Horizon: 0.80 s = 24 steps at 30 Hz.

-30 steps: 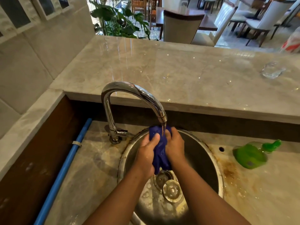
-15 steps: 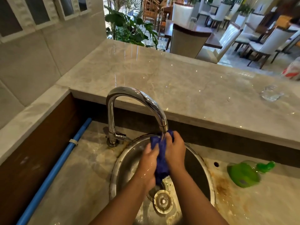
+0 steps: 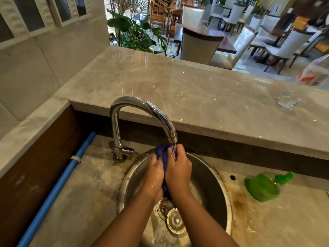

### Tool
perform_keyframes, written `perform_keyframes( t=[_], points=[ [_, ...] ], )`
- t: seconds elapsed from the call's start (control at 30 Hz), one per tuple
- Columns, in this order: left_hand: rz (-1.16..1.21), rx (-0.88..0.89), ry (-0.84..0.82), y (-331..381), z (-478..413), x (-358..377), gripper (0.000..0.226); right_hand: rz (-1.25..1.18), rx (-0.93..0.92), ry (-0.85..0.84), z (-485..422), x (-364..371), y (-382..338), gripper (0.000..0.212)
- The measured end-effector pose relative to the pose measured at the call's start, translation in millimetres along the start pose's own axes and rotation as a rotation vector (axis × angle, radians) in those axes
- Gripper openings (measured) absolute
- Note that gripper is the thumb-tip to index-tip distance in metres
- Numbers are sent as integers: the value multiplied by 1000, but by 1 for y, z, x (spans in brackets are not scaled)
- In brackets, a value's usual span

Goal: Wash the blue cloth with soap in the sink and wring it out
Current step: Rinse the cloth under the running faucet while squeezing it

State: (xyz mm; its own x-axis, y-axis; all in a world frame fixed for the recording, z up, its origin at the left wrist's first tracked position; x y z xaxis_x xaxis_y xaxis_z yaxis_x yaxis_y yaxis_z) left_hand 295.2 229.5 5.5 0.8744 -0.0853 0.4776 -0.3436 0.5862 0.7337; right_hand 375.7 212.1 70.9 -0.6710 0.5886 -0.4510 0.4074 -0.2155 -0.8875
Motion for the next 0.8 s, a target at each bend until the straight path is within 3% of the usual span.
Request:
perform_keyframes(
  t=[0.2, 0.33, 0.43, 0.57, 0.67, 0.8],
  points=[
    [-131, 116, -63, 17, 6, -2, 24, -185, 366, -100, -12, 0, 50, 17],
    [-302, 262, 106, 40, 0, -24, 19, -408, 548, -14, -4, -5, 71, 20],
    [-552, 303, 208, 49, -5, -34, 22, -386, 392, 71, 2, -15, 59, 23],
    [-650, 257, 237, 51, -9, -32, 26, -316, 158, 62, 7, -17, 26, 20],
    [-527, 206, 217, 38, -9, -20, 21, -269, 77, -15, 19, -1, 5, 20],
    [-141, 24, 149, 12, 0, -8, 25, -120, 64, -17, 7, 11, 13, 24]
  ],
)
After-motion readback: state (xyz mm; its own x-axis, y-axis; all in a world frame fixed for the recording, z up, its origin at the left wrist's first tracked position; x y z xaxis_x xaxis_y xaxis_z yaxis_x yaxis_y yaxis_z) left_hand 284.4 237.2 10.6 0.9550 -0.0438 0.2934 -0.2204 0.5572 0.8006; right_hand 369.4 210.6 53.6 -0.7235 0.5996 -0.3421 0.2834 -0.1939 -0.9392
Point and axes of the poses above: each hand's wrist, its own z-axis away from the middle knuckle, its own x-axis out of the palm, y = z × x, the point moved 9 cm from there along -z, towards the middle knuckle, and after that the axes turned 1 degree about y, right-handed, at the moved point
